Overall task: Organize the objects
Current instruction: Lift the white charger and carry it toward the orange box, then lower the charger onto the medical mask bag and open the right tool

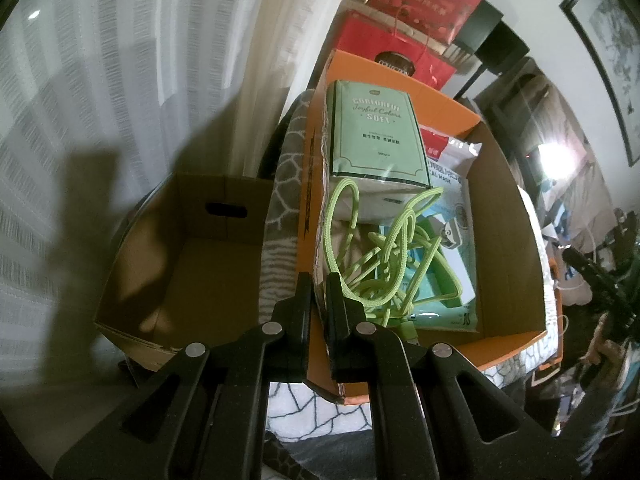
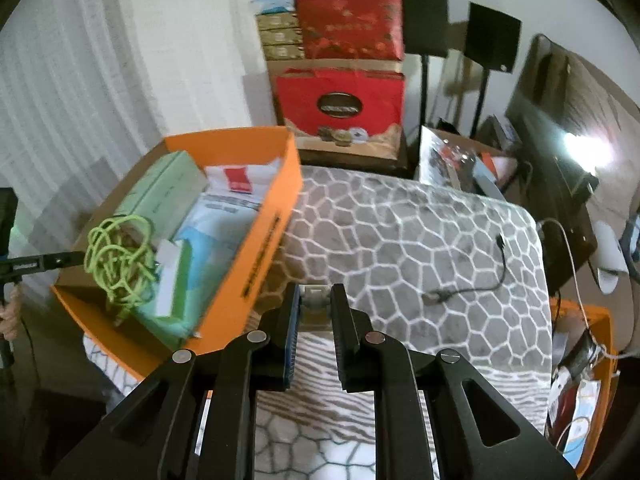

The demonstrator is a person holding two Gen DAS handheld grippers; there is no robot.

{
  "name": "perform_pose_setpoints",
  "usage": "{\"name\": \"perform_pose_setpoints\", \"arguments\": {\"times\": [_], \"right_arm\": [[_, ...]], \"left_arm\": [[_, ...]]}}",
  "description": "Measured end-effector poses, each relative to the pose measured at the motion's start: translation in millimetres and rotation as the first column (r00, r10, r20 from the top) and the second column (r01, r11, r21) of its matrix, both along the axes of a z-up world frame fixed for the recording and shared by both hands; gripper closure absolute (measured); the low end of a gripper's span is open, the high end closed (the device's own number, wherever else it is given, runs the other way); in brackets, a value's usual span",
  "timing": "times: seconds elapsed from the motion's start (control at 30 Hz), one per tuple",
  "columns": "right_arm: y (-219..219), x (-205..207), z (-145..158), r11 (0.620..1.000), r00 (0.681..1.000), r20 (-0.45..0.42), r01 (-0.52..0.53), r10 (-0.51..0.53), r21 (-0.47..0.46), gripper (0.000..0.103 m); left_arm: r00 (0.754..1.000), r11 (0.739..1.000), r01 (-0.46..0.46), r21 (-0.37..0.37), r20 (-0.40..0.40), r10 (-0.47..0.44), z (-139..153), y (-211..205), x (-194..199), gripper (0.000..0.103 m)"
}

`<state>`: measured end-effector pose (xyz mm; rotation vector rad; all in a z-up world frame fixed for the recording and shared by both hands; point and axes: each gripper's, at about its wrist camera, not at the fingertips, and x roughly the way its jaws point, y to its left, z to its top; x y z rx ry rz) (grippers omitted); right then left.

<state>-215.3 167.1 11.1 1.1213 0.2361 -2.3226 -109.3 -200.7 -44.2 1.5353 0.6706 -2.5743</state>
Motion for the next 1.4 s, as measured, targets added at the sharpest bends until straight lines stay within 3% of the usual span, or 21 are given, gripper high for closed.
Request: {"name": "perform_pose_setpoints", "arguments": {"times": [0.43, 0.87, 1.4], "right_arm": [[-65.3, 15.8, 2.1, 0.99, 0.99, 0.027, -0.139, 0.14, -0.032, 0.088], [-131.1, 27.0, -37.8, 0.966, 0.955, 0.146, -0.258, 0.257, -0.013, 0.088], [-152.2, 18.9, -68.4, 0.959, 0.948, 0.195, -0.271, 0.252, 0.08, 0.088]], "left_arm": [[1.0, 1.0, -0.005, 0.012, -0.004, 0.005, 0.8, -0.6, -0.4, 0.097], [1.0, 1.0, -0.005, 0.018, -0.008, 0.005, -0.3, -1.3, 0.3, 0.097], [1.0, 0.999, -0.007, 0.032, -0.015, 0.008, -1.6, -5.2, 1.3, 0.097]]}}
